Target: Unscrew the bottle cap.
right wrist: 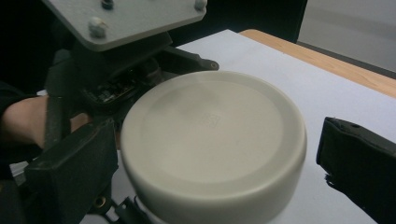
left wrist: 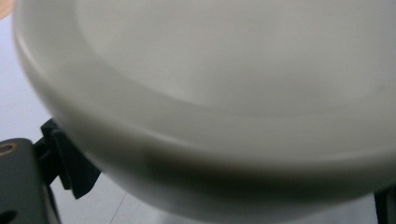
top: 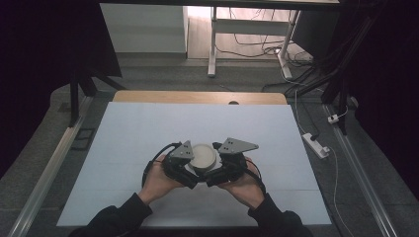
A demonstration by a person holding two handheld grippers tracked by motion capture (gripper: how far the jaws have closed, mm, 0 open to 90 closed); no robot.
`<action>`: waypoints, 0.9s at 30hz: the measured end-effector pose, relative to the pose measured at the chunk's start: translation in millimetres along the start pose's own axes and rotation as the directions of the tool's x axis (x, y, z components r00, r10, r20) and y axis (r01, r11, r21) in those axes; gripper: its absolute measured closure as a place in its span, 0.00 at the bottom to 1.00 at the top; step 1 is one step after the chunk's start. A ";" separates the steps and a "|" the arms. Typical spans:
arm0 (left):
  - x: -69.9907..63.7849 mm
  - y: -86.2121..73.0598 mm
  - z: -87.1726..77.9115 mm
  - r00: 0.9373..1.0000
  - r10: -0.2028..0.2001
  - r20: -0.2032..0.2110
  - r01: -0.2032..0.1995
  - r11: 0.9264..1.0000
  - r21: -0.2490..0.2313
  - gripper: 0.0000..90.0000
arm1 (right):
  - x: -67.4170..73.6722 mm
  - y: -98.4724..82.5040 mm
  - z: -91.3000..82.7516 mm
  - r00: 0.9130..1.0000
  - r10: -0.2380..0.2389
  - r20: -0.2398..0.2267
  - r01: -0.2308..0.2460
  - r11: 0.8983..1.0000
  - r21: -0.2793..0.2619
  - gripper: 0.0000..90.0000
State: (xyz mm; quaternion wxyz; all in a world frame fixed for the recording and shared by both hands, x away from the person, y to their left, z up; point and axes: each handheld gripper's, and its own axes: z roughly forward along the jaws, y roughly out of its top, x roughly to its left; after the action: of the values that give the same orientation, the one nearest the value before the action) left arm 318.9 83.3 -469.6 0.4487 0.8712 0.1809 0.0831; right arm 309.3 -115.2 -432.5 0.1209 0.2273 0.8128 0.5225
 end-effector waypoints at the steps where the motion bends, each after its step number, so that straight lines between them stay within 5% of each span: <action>1: -0.1 0.0 0.1 1.000 0.001 0.000 -0.001 1.000 0.001 0.08 | -0.3 -0.2 1.2 1.000 0.003 -0.001 -0.003 1.000 0.001 0.00; 18: 3.1 -3.5 5.3 1.000 -0.010 0.024 0.009 1.000 0.017 0.08 | -1.8 -6.1 6.0 1.000 0.001 -0.016 -0.001 1.000 0.004 0.08; 27: 4.0 -4.2 5.0 0.998 0.001 0.063 -0.001 1.000 0.004 0.08 | -7.4 -7.7 4.1 0.997 -0.023 -0.076 0.023 1.000 0.001 0.08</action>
State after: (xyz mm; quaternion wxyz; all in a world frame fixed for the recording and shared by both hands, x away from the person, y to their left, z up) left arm 323.2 83.3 -475.9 0.4522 0.8744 0.1666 0.0556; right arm 315.6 -118.3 -441.5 0.0958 0.1980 0.8200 0.5284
